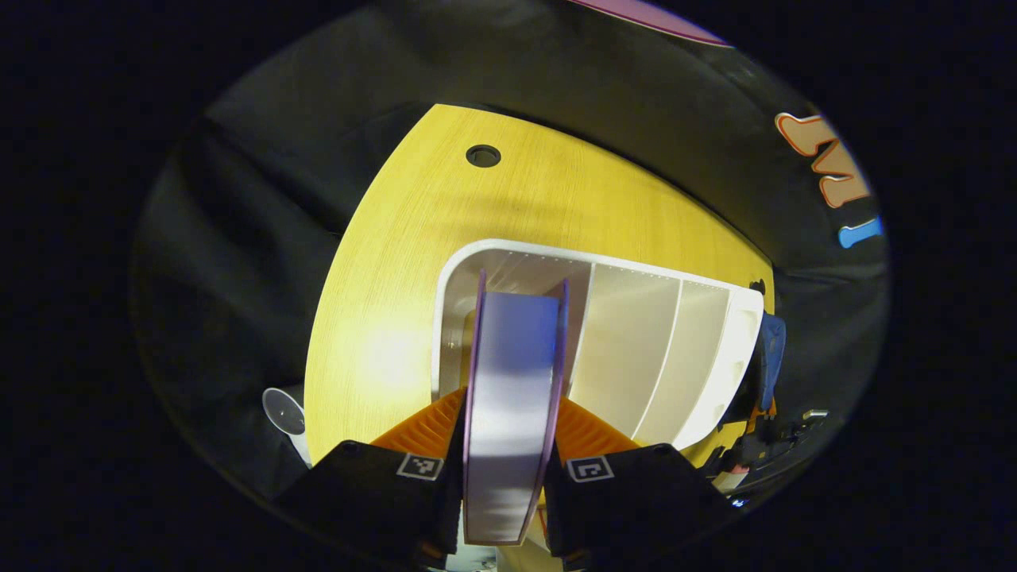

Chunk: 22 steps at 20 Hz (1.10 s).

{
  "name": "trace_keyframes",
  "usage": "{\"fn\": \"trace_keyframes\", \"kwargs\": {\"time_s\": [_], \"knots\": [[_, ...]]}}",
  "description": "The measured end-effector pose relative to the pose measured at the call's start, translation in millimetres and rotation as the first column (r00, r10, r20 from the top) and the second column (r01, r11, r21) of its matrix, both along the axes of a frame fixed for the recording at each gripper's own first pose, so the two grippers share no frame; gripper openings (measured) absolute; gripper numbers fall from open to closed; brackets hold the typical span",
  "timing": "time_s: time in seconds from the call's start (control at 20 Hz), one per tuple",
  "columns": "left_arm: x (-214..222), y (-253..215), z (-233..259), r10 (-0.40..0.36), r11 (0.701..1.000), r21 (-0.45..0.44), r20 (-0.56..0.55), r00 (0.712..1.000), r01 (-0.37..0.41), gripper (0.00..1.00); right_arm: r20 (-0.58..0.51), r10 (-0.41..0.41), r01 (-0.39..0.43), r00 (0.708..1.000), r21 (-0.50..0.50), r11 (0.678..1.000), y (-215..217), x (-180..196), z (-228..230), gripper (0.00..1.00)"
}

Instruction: Open the schoolbag, grab two books from the bookshelf and put them into the schoolbag.

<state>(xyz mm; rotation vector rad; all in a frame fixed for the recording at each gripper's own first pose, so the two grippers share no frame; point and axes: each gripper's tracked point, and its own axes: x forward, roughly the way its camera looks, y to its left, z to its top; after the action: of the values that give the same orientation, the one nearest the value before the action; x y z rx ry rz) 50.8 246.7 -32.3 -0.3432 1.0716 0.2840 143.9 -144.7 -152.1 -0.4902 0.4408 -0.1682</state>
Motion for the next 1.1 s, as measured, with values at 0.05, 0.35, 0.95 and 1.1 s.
{"fn": "trace_keyframes", "kwargs": {"time_s": [0.05,0.35,0.95,1.1], "knots": [[1.8,-1.0,-3.1,0.003,1.000,0.001,-0.011,1.000,-0.003,0.42,-0.001,0.001,-0.001,1.000,0.001,1.000,-0.9,-0.8,-0.6,0.05],[10.0,0.5,-28.0,0.023,1.000,-0.010,-0.054,0.998,-0.024,0.44,-0.006,0.011,-0.011,1.000,-0.003,1.000,-1.5,1.0,-0.8,0.03],[-13.1,-8.9,-4.1,0.082,0.997,0.001,-0.034,0.996,-0.082,0.43,-0.005,0.024,-0.024,1.000,0.022,0.999,-0.7,0.7,-2.5,0.03],[-32.1,-20.6,13.0,0.082,0.997,0.009,-0.037,0.996,-0.081,0.43,-0.004,0.034,-0.034,0.999,0.028,0.999,0.0,1.6,-1.8,0.05]]}}
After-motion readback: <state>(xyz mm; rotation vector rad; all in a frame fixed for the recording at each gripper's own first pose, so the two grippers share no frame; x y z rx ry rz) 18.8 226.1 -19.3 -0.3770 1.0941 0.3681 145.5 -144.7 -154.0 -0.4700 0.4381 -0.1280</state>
